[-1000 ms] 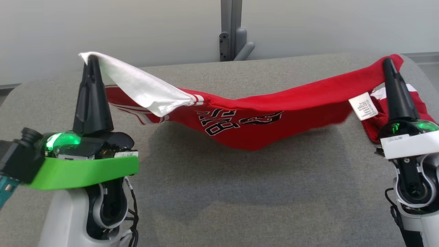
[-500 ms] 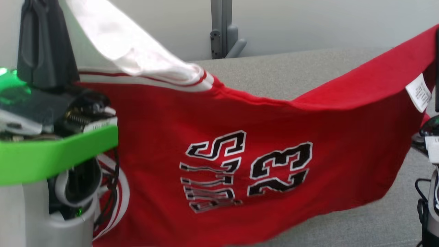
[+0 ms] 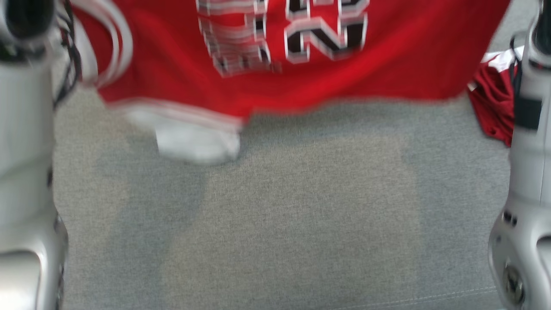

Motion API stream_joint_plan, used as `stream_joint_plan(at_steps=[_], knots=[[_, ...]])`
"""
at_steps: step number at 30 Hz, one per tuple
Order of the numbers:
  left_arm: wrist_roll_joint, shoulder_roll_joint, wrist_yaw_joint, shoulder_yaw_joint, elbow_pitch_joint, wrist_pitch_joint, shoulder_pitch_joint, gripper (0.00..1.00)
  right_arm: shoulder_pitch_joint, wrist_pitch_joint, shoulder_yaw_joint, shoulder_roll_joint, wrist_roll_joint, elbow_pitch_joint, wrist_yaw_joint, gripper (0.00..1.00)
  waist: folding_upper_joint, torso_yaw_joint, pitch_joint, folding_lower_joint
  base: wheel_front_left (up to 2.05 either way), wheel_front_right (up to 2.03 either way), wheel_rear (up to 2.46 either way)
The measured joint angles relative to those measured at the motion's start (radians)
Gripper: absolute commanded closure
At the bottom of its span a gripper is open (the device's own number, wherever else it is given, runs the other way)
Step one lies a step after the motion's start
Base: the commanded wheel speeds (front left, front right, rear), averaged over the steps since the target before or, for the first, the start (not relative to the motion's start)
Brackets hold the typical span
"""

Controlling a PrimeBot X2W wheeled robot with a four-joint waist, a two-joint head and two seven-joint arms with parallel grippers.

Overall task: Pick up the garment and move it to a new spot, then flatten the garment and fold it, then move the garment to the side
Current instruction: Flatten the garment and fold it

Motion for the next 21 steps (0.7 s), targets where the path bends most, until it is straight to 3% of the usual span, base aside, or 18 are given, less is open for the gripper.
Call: stream_joint_plan(at_steps=[5, 10, 17, 21], knots=[[0.068, -0.023, -0.001, -0.014, 0.230, -0.094, -0.242, 1.00, -0.296, -0.142, 0.012, -0.025, -0.109, 0.312, 0.000, 1.00, 0.0000, 0.010, 0.090, 0.0000, 0.00, 0.00, 0.00], [0.129, -0.038, -0.004, -0.044, 0.387, -0.163, -0.352, 1.00, -0.462, -0.260, 0.039, -0.051, -0.208, 0.546, 0.000, 1.00, 0.0000, 0.038, 0.164, 0.0001, 0.00, 0.00, 0.00], [0.085, -0.072, -0.037, -0.008, 0.425, -0.198, -0.242, 1.00, -0.450, -0.333, 0.101, -0.049, -0.167, 0.716, 0.000, 1.00, 0.0000, 0.075, 0.282, 0.0001, 0.00, 0.00, 0.00], [0.058, -0.091, -0.063, 0.066, 0.305, -0.201, -0.059, 1.00, -0.334, -0.348, 0.153, -0.062, -0.086, 0.723, 0.000, 1.00, 0.0000, 0.091, 0.339, 0.0002, 0.00, 0.00, 0.00]])
